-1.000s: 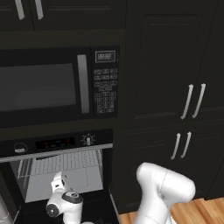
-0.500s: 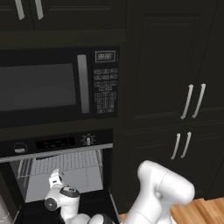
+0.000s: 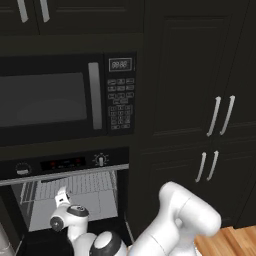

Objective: Take the baked cake out of the oven and place it on the plate for cooling. Then close the oven door.

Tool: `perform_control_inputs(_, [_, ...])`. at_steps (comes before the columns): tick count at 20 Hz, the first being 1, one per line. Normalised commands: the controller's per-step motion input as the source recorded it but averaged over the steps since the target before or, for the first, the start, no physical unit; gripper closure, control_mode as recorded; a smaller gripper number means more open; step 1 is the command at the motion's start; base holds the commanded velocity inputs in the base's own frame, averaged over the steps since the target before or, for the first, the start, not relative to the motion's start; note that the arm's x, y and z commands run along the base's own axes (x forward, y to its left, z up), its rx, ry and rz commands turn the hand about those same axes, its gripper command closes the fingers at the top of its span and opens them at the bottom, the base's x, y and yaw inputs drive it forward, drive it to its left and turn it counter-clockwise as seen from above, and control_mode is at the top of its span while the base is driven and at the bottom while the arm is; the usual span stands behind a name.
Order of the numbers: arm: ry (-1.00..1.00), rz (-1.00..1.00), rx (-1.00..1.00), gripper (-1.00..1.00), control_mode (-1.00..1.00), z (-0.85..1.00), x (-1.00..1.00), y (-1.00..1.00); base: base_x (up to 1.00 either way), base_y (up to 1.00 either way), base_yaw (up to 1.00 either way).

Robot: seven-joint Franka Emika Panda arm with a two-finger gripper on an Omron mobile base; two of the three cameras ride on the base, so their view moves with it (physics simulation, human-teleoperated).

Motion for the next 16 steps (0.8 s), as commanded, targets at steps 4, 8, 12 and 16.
perform_control_inputs(4, [-0.16, 0.0, -0.07, -1.0, -1.0, -0.52, 0.07, 0.17, 0.0, 0.0, 0.0])
perform_control_inputs(8, [-0.15, 0.0, -0.06, -1.0, -1.0, -0.47, 0.1, 0.19, 0.0, 0.0, 0.0])
perform_control_inputs(12, [-0.14, 0.0, -0.06, -1.0, -1.0, -0.49, 0.03, 0.19, 0.0, 0.0, 0.0])
perform_control_inputs(16, [-0.09, 0.0, -0.05, -1.0, -1.0, -0.59, 0.0, 0.22, 0.0, 0.0, 0.0])
